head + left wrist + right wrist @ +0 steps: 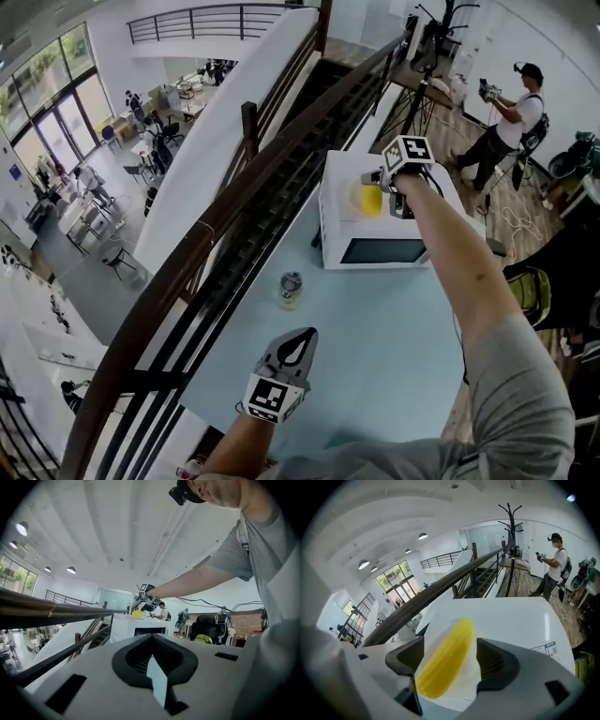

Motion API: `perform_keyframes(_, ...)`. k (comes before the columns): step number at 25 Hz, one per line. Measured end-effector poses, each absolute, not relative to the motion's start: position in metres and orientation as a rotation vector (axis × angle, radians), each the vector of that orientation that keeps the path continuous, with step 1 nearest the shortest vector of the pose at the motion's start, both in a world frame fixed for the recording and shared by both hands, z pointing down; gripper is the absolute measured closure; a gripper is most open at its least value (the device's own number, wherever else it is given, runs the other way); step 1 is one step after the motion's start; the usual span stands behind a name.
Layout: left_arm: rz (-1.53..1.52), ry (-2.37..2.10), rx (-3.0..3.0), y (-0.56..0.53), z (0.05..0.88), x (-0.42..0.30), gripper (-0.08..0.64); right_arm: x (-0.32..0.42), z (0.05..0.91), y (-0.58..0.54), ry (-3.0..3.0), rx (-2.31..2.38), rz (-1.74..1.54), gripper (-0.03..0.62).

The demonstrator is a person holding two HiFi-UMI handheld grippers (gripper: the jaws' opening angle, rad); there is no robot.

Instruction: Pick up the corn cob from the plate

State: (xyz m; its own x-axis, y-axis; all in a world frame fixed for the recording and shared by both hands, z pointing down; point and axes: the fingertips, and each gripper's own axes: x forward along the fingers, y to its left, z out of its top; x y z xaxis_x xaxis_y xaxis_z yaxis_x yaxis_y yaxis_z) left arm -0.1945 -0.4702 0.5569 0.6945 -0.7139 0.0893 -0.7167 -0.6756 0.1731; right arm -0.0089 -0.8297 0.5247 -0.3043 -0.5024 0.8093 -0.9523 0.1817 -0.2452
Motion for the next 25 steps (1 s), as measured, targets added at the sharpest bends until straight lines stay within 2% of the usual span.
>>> perform_keyframes(20,-0.025,-1.162,2.722,-0.551,0.559,-0.164,0.542,-0.025,0.564,-0.843,-1.825,1.318,0.928,0.253)
perform_keyframes(25,-0.074,-1.139,2.703,-0.577,0.554,-0.141,0.542,-0.025,0.566,-0.844,-1.841,1.264,0.906,0.278)
